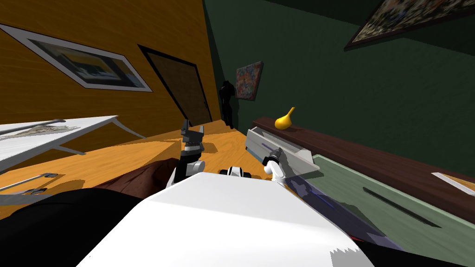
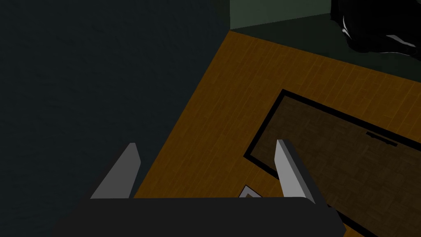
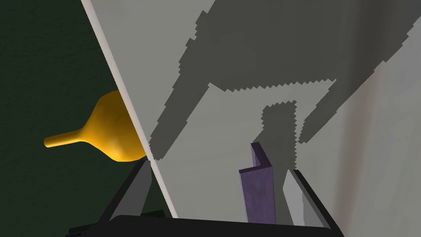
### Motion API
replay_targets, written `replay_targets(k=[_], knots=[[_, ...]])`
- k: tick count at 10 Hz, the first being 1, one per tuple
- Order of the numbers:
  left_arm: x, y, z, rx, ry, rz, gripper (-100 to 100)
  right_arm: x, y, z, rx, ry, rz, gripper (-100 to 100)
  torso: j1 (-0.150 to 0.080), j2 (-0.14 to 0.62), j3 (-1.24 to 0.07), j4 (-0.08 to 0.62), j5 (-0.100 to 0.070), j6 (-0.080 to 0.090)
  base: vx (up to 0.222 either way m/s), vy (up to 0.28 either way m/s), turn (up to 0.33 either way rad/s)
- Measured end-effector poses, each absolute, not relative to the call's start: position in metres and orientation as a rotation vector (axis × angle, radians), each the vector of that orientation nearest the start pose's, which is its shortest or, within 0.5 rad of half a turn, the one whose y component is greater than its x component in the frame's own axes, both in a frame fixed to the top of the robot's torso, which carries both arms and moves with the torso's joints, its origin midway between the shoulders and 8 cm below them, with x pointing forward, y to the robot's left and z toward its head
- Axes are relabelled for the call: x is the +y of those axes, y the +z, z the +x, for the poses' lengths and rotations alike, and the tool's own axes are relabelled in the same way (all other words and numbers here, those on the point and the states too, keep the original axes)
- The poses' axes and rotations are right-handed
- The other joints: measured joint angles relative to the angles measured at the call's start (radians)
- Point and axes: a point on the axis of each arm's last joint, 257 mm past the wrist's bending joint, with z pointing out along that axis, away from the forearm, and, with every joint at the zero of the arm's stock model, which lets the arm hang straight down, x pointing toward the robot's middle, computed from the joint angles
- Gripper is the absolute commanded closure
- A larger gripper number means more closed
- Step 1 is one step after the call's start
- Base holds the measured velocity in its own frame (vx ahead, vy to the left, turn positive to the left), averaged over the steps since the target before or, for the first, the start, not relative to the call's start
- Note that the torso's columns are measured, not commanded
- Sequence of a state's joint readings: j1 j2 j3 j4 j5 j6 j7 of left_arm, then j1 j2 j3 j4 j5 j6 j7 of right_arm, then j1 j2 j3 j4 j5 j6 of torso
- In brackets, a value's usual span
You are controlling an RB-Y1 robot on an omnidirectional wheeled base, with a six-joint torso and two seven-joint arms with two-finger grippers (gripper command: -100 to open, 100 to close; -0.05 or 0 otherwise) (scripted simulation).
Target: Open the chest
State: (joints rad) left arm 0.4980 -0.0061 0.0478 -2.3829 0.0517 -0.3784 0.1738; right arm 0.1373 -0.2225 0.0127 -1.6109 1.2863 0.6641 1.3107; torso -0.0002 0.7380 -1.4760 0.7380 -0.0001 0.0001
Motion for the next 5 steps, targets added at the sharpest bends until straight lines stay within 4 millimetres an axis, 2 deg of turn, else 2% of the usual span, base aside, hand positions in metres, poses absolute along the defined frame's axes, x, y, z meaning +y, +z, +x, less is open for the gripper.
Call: replay_targets(k=[5], knots=[[0.299,0.049,0.339,0.533,-1.449,-0.763,0,-0.453,-0.258,0.451,1.818,-1.446,-0.624,-100,0.003,0.004,0.002,0.004,0.004,0.0,-0.006,0.01,-0.034]])
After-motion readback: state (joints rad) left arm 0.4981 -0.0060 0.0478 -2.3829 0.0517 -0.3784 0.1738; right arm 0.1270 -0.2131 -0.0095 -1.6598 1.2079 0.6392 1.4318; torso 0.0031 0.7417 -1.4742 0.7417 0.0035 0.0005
